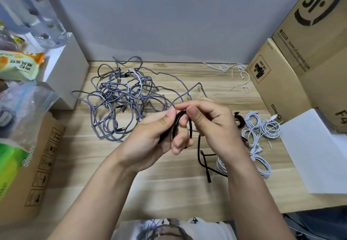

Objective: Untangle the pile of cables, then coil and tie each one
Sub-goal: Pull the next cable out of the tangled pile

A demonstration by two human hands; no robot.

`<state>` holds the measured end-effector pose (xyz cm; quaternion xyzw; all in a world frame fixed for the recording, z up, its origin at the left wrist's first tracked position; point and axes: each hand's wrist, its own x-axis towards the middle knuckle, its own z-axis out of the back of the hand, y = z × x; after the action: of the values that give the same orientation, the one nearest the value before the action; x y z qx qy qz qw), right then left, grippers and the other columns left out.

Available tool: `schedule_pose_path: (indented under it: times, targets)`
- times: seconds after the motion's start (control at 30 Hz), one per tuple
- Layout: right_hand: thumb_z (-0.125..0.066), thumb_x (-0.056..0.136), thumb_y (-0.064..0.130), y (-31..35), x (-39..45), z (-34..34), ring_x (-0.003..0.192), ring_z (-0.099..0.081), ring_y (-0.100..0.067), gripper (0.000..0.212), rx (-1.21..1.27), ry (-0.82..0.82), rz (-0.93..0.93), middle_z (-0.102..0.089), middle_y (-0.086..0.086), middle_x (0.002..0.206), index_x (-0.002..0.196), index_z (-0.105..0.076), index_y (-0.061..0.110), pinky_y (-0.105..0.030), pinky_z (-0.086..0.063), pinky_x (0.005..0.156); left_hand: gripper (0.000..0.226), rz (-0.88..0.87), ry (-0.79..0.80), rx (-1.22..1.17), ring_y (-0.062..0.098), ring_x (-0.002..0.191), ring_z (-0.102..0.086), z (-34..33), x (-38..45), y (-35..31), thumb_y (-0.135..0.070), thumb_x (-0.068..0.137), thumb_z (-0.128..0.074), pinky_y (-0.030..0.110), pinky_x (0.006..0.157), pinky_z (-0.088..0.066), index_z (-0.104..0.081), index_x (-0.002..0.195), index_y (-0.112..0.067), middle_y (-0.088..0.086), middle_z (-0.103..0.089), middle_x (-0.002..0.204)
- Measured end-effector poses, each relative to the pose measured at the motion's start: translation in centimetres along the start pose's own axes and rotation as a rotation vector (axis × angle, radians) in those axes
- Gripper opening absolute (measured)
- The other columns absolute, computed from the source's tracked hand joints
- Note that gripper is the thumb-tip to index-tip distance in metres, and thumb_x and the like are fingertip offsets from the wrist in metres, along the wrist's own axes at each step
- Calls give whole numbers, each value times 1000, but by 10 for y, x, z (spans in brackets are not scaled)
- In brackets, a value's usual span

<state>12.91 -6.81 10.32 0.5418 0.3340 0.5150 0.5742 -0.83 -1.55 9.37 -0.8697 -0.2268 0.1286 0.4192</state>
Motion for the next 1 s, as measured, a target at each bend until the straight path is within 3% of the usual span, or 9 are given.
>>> schedule_pose_path:
  times: [0.07, 0.17, 0.3, 0.4, 0.5, 0.6, 0.77, 0.93, 1.0]
  targets:
    - [-54, 87, 34, -6, 0, 0, 64, -56, 1, 17, 43, 36, -58, -65, 14, 75, 94, -70, 31, -20, -40, 64, 24, -27, 52, -48, 11, 54, -55, -1, 1, 1, -26, 94, -33, 25, 74, -51, -49, 84, -11, 0, -58, 63]
    - [-50, 92, 28, -5, -1, -1, 45, -50, 1, 19, 149, 37, -100, -61, 13, 64, 96, -66, 18, -16, -40, 48, 16, -58, 146, -114, 12, 71, -61, -1, 3, 4, -22, 95, -38, 23, 78, -49, -47, 92, -10, 1, -64, 78]
    - [-37, 100, 10, -4, 0, -9, 42, -47, 7, 24, 173, 58, -231, -56, 19, 48, 96, -59, 21, -5, -33, 43, 13, -121, 96, -356, 8, 64, -52, -6, 5, 3, -15, 92, -46, 18, 65, -46, -57, 93, -7, 2, -61, 76]
    - [-41, 95, 24, -20, -8, -16, 45, -40, -3, 26, -125, 135, -246, -47, 12, 49, 81, -56, 40, -18, -34, 48, 17, -204, -81, -455, 3, 50, -45, -8, 13, -2, -14, 92, -40, 13, 49, -35, -52, 98, -4, -3, -58, 68]
    - [-42, 88, 41, -24, -24, -21, 63, -49, -21, 21, -459, 347, -235, -48, 6, 58, 84, -61, 35, -38, -44, 64, 23, -268, -302, -279, 1, 40, -34, -2, 19, -7, -15, 94, -33, 12, 44, -23, -51, 101, -2, -8, -57, 62]
    - [-38, 83, 46, -13, -32, -25, 66, -51, -21, 35, -574, 347, -150, -49, 3, 58, 84, -60, 18, -39, -45, 66, 22, -271, -428, 128, 1, 48, -43, 8, 19, 0, -17, 99, -37, 10, 54, -36, -49, 106, 0, -5, -62, 57]
    - [-52, 79, 46, 1, -31, -14, 49, -32, -12, 28, -652, 109, 12, -29, 8, 41, 77, -66, 21, -33, -38, 54, 31, -248, -302, 370, 7, 56, -58, 10, 13, 9, -19, 95, -44, 17, 66, -48, -42, 126, -17, -2, -68, 71]
    - [-70, 69, 41, 12, -27, -9, 49, -49, -6, 19, -555, -109, 158, -55, 12, 53, 73, -68, 22, -30, -46, 50, 41, -176, -241, 570, 13, 79, -58, 15, 11, 19, -21, 89, -47, 25, 80, -46, -44, 129, -31, -4, -66, 83]
    - [-76, 65, 33, 15, -23, -5, 50, -41, 1, 12, -542, -144, 220, -45, 19, 53, 66, -71, 22, -22, -37, 51, 38, -126, -185, 551, 8, 62, -56, 12, 7, 20, -16, 88, -45, 19, 66, -45, -51, 126, -19, -2, -64, 73]
